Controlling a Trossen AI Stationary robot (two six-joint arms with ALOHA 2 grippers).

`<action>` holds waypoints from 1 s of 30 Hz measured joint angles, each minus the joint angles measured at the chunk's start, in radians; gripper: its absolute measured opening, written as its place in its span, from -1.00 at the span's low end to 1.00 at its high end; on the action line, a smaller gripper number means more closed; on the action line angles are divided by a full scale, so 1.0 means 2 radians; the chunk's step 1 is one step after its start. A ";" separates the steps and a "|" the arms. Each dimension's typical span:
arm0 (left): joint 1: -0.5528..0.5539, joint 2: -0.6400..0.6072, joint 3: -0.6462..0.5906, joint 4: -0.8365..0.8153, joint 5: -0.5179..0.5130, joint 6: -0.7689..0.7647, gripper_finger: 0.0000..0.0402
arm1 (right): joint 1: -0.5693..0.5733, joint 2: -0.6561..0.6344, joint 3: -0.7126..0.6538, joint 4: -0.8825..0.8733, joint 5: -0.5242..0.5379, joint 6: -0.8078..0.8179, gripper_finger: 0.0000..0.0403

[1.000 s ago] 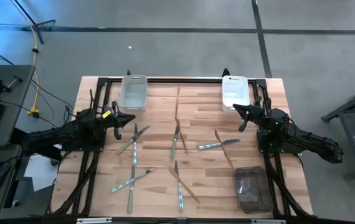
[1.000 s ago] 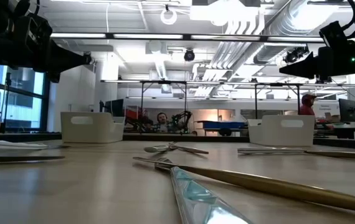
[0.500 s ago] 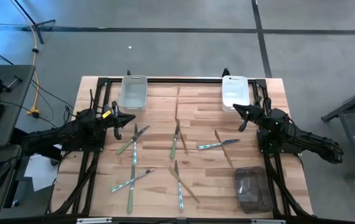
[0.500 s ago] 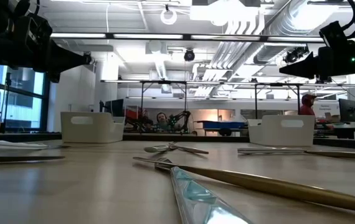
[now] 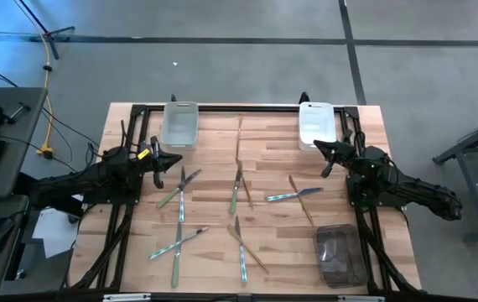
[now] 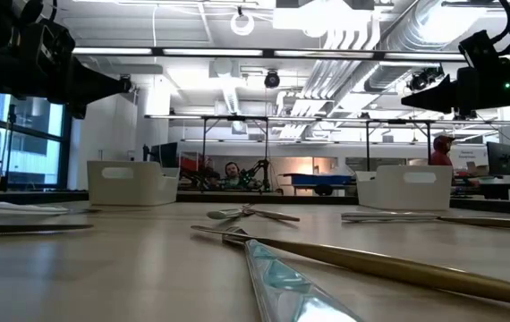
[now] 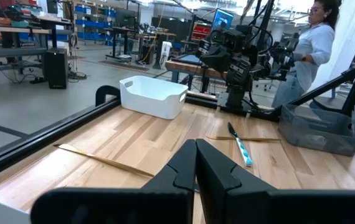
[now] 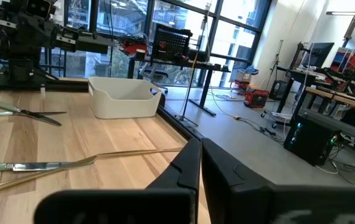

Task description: Sort silverware by color (type)

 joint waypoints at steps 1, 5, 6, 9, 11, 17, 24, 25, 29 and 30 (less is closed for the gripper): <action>0.000 0.000 0.000 0.000 0.000 0.000 -1.00 | 0.000 0.000 0.000 0.000 0.000 0.000 -1.00; 0.000 0.000 0.000 0.000 0.000 0.000 -1.00 | 0.000 0.000 0.000 0.000 0.000 0.000 -1.00; 0.000 0.000 0.000 0.000 0.000 0.000 -1.00 | 0.000 0.000 0.000 0.000 0.000 0.000 -1.00; 0.000 0.000 0.000 0.000 0.000 0.000 -1.00 | 0.000 0.000 0.000 0.000 0.000 0.000 -1.00; 0.000 0.000 0.000 0.000 0.000 0.000 -1.00 | 0.000 0.000 0.000 0.000 0.000 0.000 -1.00; 0.000 0.000 0.000 0.000 0.000 0.000 -1.00 | 0.000 0.000 0.000 0.000 0.000 0.000 -1.00; 0.000 0.000 0.000 0.000 0.000 0.000 -1.00 | -0.002 0.000 0.000 0.004 0.026 0.000 -1.00; 0.000 0.000 0.000 0.000 0.000 0.000 -1.00 | -0.003 0.000 0.000 0.005 0.035 0.000 -1.00; 0.000 0.000 0.000 0.000 0.000 0.000 -1.00 | -0.008 0.000 0.000 0.005 0.036 -0.007 -1.00; 0.000 0.000 0.000 0.000 0.000 0.000 -1.00 | -0.010 0.000 0.000 0.005 0.036 -0.016 -1.00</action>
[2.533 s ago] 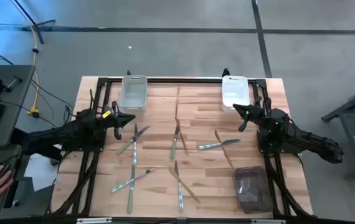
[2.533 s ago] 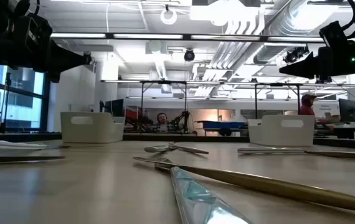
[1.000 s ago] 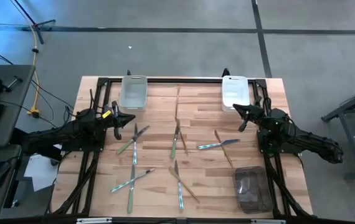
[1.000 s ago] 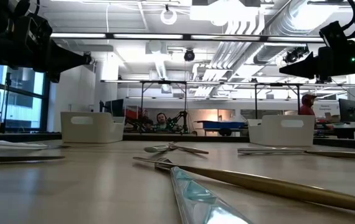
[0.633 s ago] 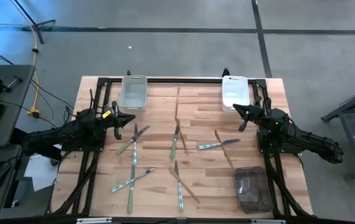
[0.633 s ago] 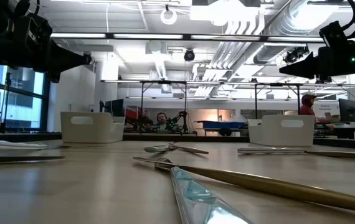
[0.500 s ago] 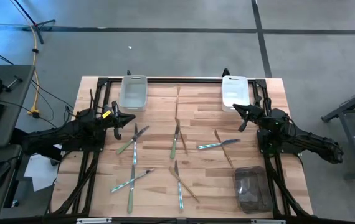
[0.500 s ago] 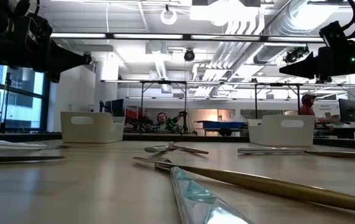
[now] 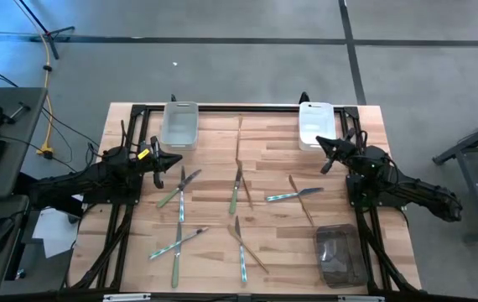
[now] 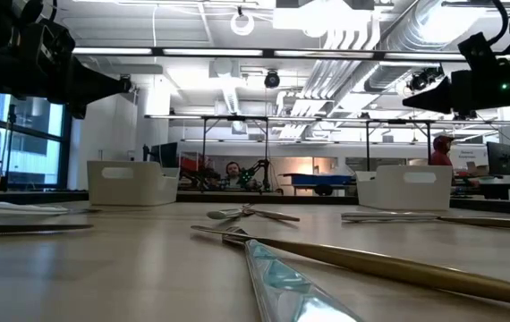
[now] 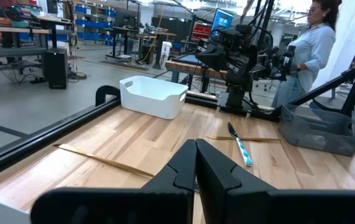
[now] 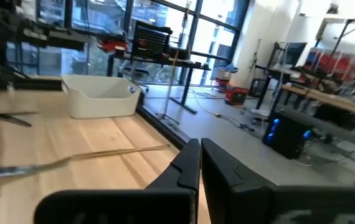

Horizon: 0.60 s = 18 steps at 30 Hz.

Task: Sort silverware by color (type)
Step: Put the top right blue knife into the black bin

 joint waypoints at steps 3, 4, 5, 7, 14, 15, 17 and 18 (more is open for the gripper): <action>0.000 0.000 0.000 0.000 0.000 0.000 -1.00 | 0.000 0.000 0.000 0.000 0.000 -0.015 -1.00; 0.000 0.000 0.000 0.000 0.000 -0.001 -1.00 | 0.000 0.000 0.000 0.000 0.000 -0.015 -1.00; 0.000 0.000 0.000 0.000 0.000 -0.002 -1.00 | 0.000 0.000 0.000 0.000 0.000 -0.014 -1.00; 0.000 0.000 0.000 0.000 0.001 -0.012 -1.00 | 0.000 0.000 0.000 0.000 0.000 -0.008 -1.00; 0.000 0.000 0.000 0.014 0.001 -0.009 -1.00 | 0.000 0.000 0.000 0.022 -0.041 0.081 -1.00; 0.000 0.000 0.000 0.013 0.002 -0.009 -1.00 | 0.000 0.000 0.000 0.029 -0.057 0.126 -1.00; 0.000 0.000 0.000 0.006 0.010 -0.012 -1.00 | 0.000 0.000 0.000 0.050 -0.079 0.204 -1.00; 0.000 0.000 0.000 0.003 0.014 -0.013 -1.00 | 0.000 0.000 0.000 0.064 -0.080 0.231 -1.00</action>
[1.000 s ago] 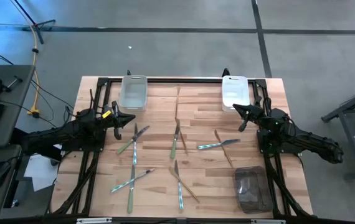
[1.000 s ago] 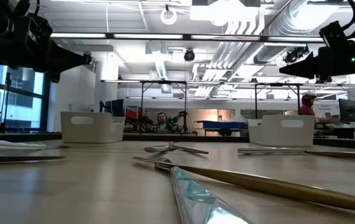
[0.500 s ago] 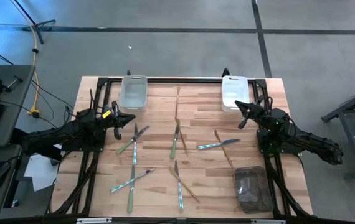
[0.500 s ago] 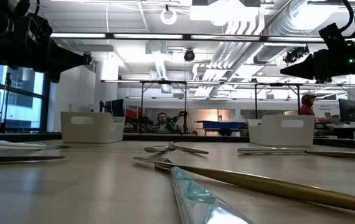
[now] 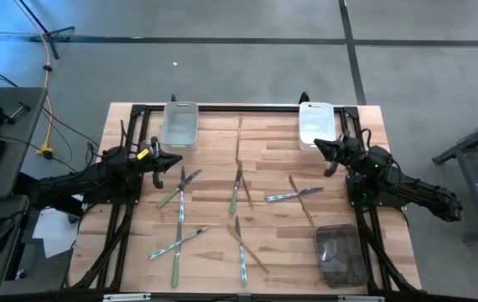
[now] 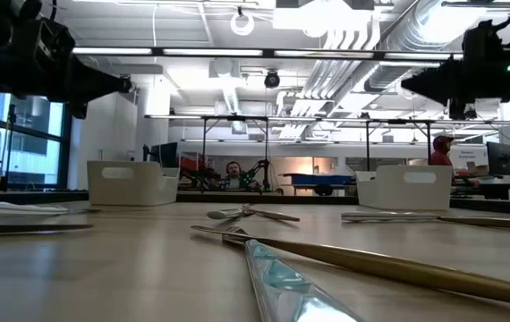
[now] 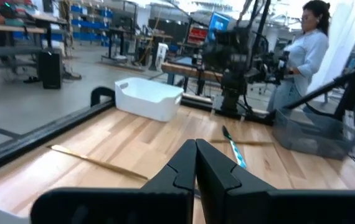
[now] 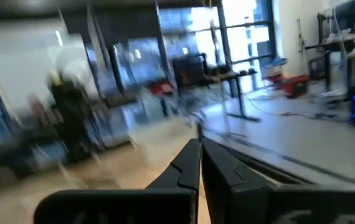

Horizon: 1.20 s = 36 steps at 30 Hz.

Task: Sort silverware by color (type)
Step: Put the top right blue knife into the black bin

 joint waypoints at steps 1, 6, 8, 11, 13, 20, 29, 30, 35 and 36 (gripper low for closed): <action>0.000 0.001 0.000 -0.001 0.002 0.000 -1.00 | 0.000 0.000 0.000 0.014 0.000 0.015 -1.00; 0.000 0.002 0.000 0.000 0.003 0.019 -1.00 | 0.001 0.009 0.000 0.036 -0.001 0.050 -1.00; 0.000 0.002 0.000 0.000 0.002 0.022 -1.00 | 0.001 0.022 0.000 0.036 -0.030 0.076 -1.00; 0.000 0.002 0.000 0.000 0.001 0.031 -1.00 | 0.007 0.059 0.003 0.033 -0.058 0.102 -1.00; 0.000 0.002 0.000 0.000 0.001 0.031 -1.00 | 0.016 0.092 0.009 0.035 -0.053 0.104 -1.00; 0.000 0.011 0.000 0.000 0.000 0.040 -1.00 | 0.078 0.253 0.064 0.024 -0.057 0.044 -1.00; 0.000 0.038 0.000 0.000 -0.004 0.040 -1.00 | 0.143 0.469 0.172 -0.075 -0.025 -0.006 -0.99; 0.000 0.040 0.000 0.000 -0.007 0.040 -1.00 | 0.148 0.490 0.185 -0.090 -0.024 -0.006 -0.98; 0.000 0.047 0.000 0.000 -0.014 0.040 -1.00 | 0.182 0.575 0.252 -0.176 -0.011 -0.006 -0.71; 0.000 0.047 0.000 -0.001 -0.014 0.040 -1.00 | 0.188 0.589 0.265 -0.195 -0.011 -0.006 -0.63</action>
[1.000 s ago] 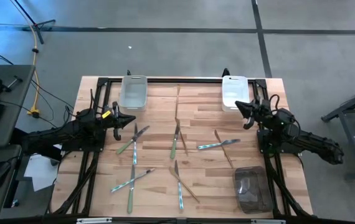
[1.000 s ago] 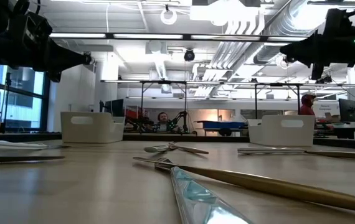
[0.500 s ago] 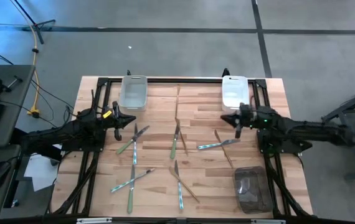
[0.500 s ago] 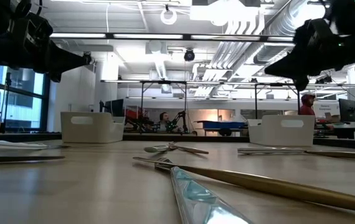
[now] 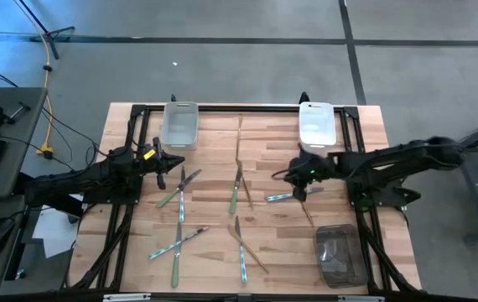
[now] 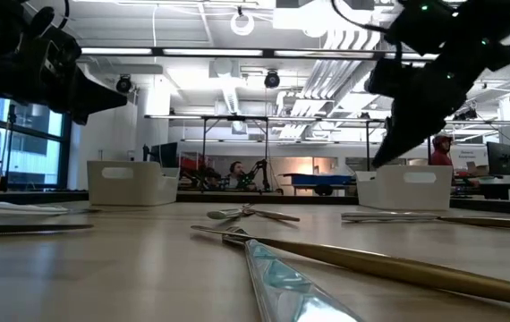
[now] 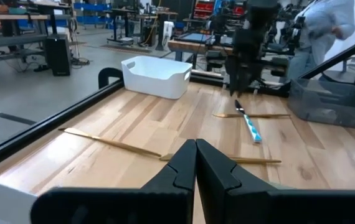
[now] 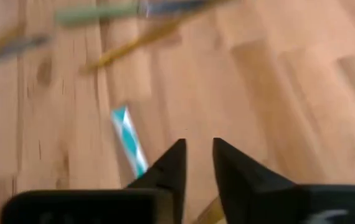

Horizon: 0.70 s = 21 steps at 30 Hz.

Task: Sort silverware by color (type)
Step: Put the top right blue knife into the black bin

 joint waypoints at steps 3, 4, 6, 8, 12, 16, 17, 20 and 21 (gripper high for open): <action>0.000 0.002 0.000 0.000 0.000 0.000 -1.00 | 0.017 0.038 0.037 -0.052 -0.002 0.000 -0.42; 0.000 0.002 0.000 0.000 0.000 0.000 -1.00 | 0.023 0.050 0.047 -0.066 -0.003 0.000 -0.37; 0.000 0.002 0.000 0.001 0.000 0.000 -1.00 | 0.032 0.071 0.065 -0.087 -0.011 -0.001 -0.30; 0.000 0.002 0.000 0.001 0.000 0.000 -1.00 | 0.040 0.090 0.078 -0.094 -0.019 -0.003 -0.28; 0.000 0.002 0.000 0.001 0.000 0.000 -1.00 | 0.053 0.129 0.092 -0.099 -0.024 -0.013 -0.29; 0.000 0.002 0.000 0.001 0.000 0.000 -1.00 | 0.059 0.167 0.099 -0.099 -0.026 -0.022 -0.31; 0.000 0.002 0.000 0.001 0.000 0.000 -1.00 | 0.059 0.176 0.101 -0.098 -0.026 -0.023 -0.31; 0.000 0.002 0.000 0.000 0.000 0.000 -1.00 | 0.058 0.198 0.108 -0.100 -0.025 -0.026 -0.32; 0.000 0.002 0.000 -0.001 0.000 0.000 -1.00 | 0.057 0.204 0.110 -0.100 -0.025 -0.027 -0.32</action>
